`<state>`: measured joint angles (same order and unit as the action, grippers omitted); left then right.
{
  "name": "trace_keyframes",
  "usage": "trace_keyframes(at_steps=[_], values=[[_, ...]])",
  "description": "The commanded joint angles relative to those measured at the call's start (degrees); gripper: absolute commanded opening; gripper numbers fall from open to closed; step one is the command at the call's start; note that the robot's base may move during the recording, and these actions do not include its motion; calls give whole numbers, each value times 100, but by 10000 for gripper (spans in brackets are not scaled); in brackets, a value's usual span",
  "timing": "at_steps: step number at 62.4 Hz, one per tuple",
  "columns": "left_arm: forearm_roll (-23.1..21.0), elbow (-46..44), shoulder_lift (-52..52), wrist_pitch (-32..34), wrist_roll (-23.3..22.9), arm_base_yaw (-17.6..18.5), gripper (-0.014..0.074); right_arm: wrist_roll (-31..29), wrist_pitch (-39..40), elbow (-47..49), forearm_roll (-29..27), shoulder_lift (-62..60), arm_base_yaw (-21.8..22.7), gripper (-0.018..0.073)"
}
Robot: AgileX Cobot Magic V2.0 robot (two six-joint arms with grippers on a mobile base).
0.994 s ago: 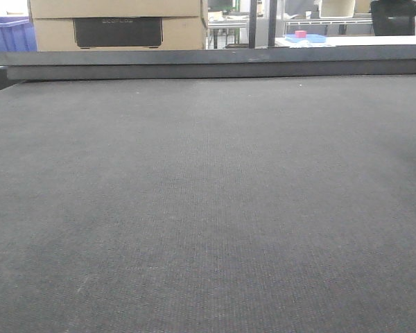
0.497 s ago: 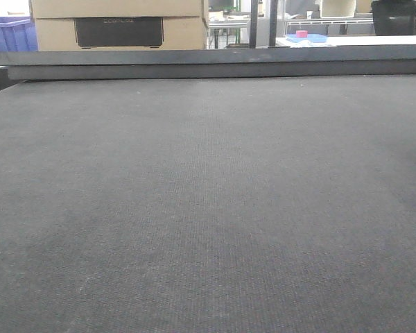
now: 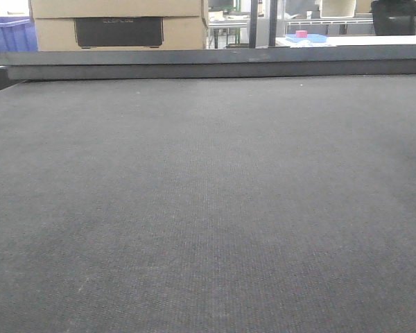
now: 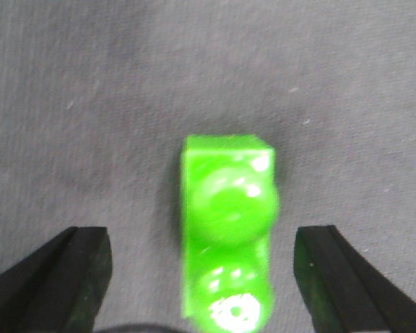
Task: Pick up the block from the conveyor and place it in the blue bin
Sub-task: 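Close the left gripper on the green cube and lift it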
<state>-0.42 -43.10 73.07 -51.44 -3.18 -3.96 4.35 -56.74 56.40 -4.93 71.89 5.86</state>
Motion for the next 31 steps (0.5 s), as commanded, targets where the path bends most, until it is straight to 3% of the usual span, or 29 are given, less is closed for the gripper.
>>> trace_keyframes(at_steps=[1,13,31], values=[[126,6,-13,211,-85,172,445,-38,135,20,8,-38,16,-162],[184,6,178,223,-457,237,445,-38,109,20,-27,-38,16,-162],[237,6,589,200,-477,237,445,-38,36,20,-53,-38,16,-162]])
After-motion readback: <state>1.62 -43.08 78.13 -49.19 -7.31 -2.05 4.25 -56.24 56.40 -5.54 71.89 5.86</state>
